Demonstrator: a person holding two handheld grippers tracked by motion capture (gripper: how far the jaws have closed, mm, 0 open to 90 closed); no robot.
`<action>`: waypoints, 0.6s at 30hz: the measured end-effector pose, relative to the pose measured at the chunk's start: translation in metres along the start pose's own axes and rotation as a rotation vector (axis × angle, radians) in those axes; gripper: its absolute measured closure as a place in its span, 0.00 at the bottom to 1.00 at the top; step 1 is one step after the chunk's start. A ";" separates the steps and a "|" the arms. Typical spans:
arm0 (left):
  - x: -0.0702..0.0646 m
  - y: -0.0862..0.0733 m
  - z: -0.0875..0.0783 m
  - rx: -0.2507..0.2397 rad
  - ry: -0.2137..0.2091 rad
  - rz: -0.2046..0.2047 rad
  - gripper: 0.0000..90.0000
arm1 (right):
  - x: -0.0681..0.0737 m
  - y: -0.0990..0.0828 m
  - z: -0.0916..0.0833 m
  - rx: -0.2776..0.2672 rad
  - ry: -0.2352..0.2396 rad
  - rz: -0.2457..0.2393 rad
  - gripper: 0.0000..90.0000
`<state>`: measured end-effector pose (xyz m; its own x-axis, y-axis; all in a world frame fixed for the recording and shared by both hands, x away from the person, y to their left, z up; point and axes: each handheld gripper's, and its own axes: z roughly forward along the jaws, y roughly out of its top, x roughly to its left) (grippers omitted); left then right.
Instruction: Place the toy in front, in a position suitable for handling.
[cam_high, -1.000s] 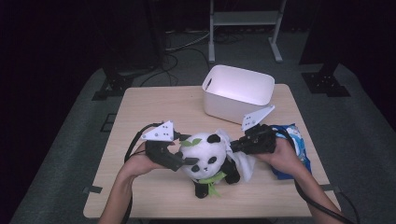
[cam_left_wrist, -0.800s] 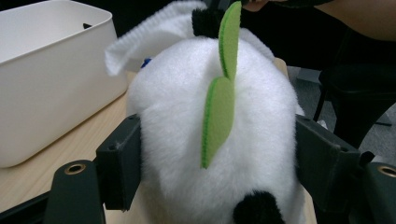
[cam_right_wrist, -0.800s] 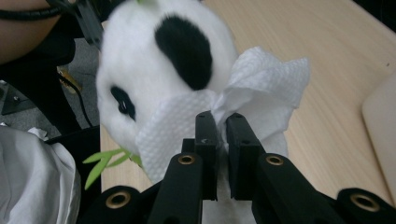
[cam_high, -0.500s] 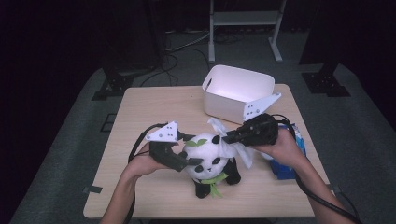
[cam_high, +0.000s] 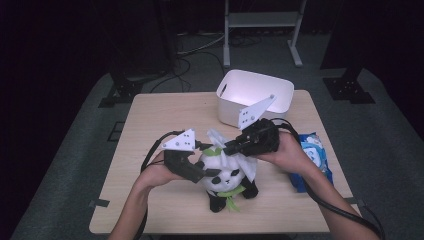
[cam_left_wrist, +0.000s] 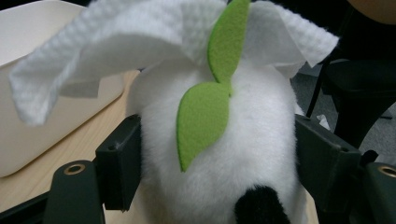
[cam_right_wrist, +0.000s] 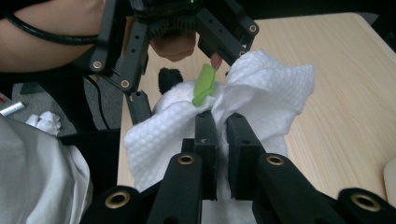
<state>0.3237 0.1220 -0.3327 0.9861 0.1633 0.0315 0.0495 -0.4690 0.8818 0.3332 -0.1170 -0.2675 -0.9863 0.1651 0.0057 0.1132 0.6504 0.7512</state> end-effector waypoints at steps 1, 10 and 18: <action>0.000 0.000 0.000 -0.001 0.001 -0.005 0.27 | -0.001 0.000 0.001 0.003 0.000 0.001 0.93; 0.001 0.000 0.002 -0.016 0.001 -0.026 0.22 | -0.004 -0.005 0.002 0.023 -0.007 0.010 0.93; 0.001 -0.001 0.002 -0.035 0.007 -0.043 0.20 | -0.006 -0.011 -0.002 0.025 -0.026 0.023 0.93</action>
<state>0.3246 0.1215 -0.3347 0.9820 0.1889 -0.0034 0.0859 -0.4307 0.8984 0.3379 -0.1268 -0.2751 -0.9800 0.1988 0.0055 0.1388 0.6643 0.7344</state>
